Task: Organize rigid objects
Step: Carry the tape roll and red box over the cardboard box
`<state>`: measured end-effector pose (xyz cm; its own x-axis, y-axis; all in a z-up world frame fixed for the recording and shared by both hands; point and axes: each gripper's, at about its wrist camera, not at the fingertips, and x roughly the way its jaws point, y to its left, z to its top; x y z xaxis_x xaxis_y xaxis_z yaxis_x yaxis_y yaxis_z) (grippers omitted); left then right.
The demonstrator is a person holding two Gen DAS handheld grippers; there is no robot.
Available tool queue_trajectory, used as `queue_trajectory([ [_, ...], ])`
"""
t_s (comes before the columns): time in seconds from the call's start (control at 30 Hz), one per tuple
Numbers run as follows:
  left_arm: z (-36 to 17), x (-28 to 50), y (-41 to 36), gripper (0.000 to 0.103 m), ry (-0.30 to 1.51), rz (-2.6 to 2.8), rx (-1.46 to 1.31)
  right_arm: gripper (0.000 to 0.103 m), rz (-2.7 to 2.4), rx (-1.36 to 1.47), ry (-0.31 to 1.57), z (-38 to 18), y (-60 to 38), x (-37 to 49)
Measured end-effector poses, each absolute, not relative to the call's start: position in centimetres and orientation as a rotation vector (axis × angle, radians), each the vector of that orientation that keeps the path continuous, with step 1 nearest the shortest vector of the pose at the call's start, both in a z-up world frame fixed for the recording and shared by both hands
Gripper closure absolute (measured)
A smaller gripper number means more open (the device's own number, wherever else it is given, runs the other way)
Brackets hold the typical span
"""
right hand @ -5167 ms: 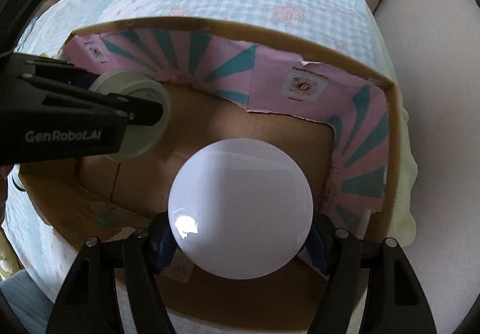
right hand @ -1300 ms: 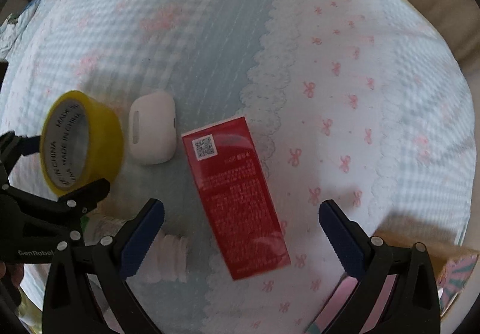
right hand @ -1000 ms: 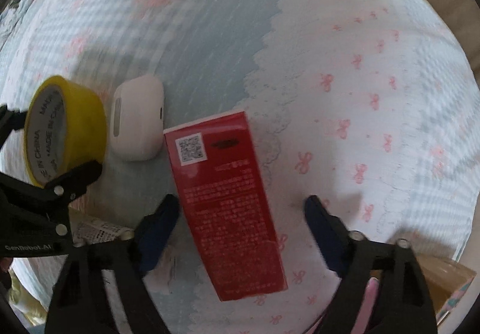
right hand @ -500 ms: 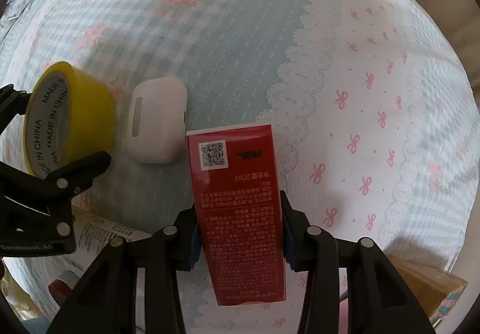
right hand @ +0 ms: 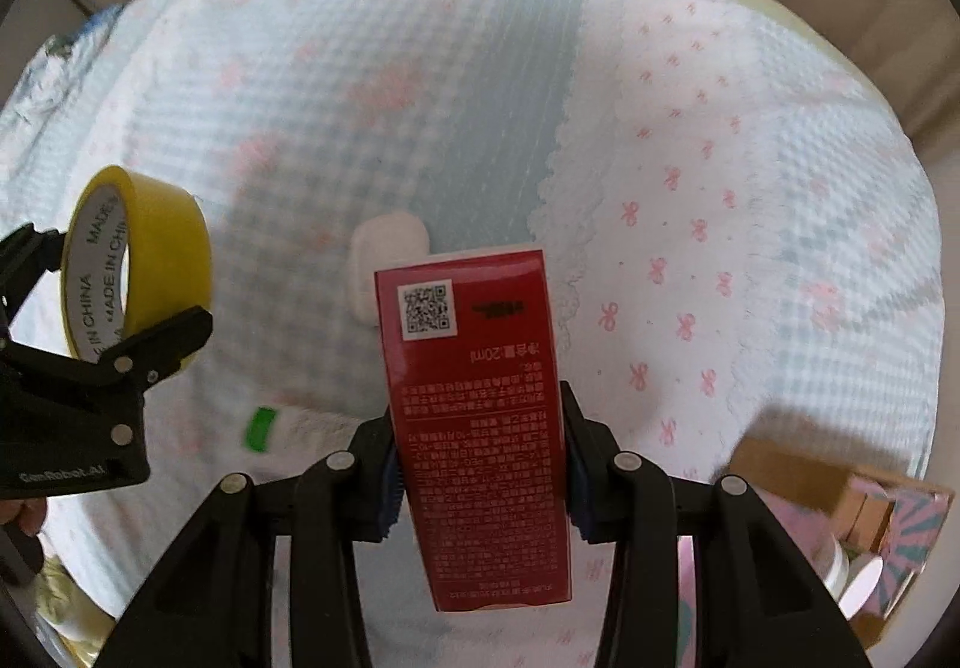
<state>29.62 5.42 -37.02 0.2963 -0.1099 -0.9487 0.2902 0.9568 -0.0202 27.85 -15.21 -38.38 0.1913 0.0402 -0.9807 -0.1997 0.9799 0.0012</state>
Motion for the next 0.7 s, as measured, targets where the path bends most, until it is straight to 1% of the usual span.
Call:
queue_trajectory([
  [0.27, -28.2, 25.2, 6.9, 0.006, 1.156, -0.305, 0.152, 0.063, 0.143, -0.024, 1.287, -30.0, -16.0, 23.3],
  [0.37, -25.0, 23.6, 6.1, 0.006, 1.132, -0.319, 0.133, 0.063, 0.131, 0.008, 1.260, -26.9, -16.6, 21.4],
  [0.57, -20.9, 21.1, 1.3, 0.006, 1.100, -0.358, 0.120, 0.063, 0.102, 0.039, 1.217, -22.7, -19.6, 17.1],
  [0.7, -19.3, 19.0, -3.4, 0.006, 1.083, -0.382, 0.126, 0.063, 0.079, 0.071, 1.193, -20.6, -23.7, 14.7],
])
